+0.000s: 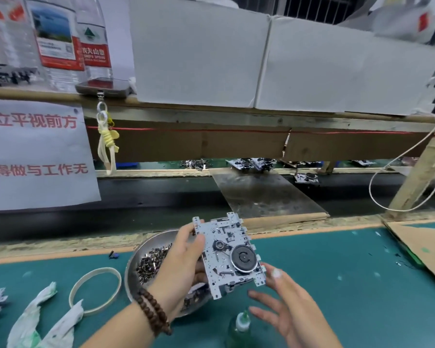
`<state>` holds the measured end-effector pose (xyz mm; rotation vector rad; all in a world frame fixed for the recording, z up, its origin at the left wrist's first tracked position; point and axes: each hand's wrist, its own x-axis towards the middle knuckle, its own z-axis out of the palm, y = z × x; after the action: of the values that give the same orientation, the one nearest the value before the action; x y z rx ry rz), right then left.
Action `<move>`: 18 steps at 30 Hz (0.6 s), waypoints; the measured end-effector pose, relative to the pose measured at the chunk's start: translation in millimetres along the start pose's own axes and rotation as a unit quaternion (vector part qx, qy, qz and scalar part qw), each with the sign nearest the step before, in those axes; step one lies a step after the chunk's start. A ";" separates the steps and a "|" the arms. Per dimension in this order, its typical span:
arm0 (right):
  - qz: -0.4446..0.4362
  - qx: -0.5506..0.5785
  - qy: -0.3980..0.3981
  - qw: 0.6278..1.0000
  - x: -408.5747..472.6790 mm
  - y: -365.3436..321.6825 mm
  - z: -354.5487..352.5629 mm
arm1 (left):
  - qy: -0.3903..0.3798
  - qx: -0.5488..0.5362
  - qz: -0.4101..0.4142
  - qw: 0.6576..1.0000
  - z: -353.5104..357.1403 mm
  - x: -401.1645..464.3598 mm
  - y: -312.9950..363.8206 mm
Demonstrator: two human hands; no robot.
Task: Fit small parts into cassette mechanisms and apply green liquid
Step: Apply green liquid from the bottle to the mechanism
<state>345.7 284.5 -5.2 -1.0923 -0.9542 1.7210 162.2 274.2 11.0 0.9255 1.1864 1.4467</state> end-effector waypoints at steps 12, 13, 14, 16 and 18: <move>0.045 0.105 0.085 0.990 34.7 -3.0 -26.0 | -0.085 0.127 -0.126 0.980 46.8 57.4 -24.0; 0.038 0.093 0.093 0.991 37.9 -3.9 -29.2 | -0.089 0.145 -0.123 0.978 49.1 61.3 -26.7; 0.031 0.078 0.102 0.991 40.2 -6.5 -30.3 | -0.093 0.159 -0.122 0.975 50.0 65.3 -30.2; 0.015 0.051 0.120 0.991 47.2 -11.5 -31.8 | -0.117 0.177 -0.133 0.968 51.5 73.0 -37.2; 0.002 0.000 0.140 0.990 60.0 -14.4 -35.1 | -0.122 0.145 -0.164 0.968 53.2 79.4 -42.3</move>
<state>367.5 350.4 -20.0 -1.2956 -0.7755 1.5206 206.5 363.3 -21.2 1.0166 1.3123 0.8836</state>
